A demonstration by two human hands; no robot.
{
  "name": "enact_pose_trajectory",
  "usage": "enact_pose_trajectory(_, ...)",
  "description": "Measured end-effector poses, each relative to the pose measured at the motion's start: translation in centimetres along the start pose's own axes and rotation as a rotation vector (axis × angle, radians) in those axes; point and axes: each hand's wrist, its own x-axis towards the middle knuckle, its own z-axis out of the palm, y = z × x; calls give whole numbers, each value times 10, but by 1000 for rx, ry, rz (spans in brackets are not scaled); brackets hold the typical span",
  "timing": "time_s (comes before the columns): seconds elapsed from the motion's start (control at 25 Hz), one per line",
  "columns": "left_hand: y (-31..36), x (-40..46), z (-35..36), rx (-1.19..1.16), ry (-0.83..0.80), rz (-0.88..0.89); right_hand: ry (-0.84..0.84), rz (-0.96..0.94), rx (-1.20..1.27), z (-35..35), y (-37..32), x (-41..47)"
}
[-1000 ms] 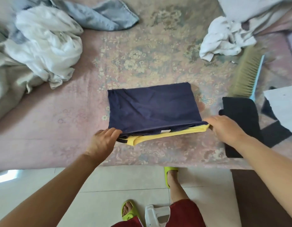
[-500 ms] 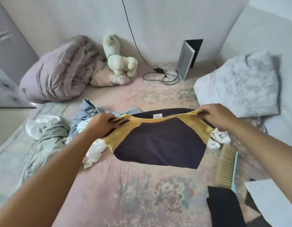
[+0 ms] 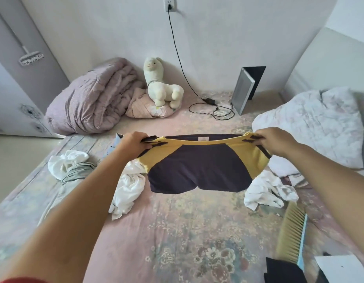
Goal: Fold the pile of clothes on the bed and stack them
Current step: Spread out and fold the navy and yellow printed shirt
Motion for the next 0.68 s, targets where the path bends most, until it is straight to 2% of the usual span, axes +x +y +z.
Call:
enact_pose_trajectory(0.28,-47,62,28,77,31,33,78,-25,-133,43,-17,46)
enact_pose_trajectory(0.44,-62,72,49,71,39,68,197,-72,-189,64,-8,63)
enact_pose_trajectory(0.56,-83,63,98,157,-25,137,283,-152,-279,115,8,58)
enact_pose_trajectory(0.68,-117,23,171,208,-80,314,176,-269,-338,195,32,22)
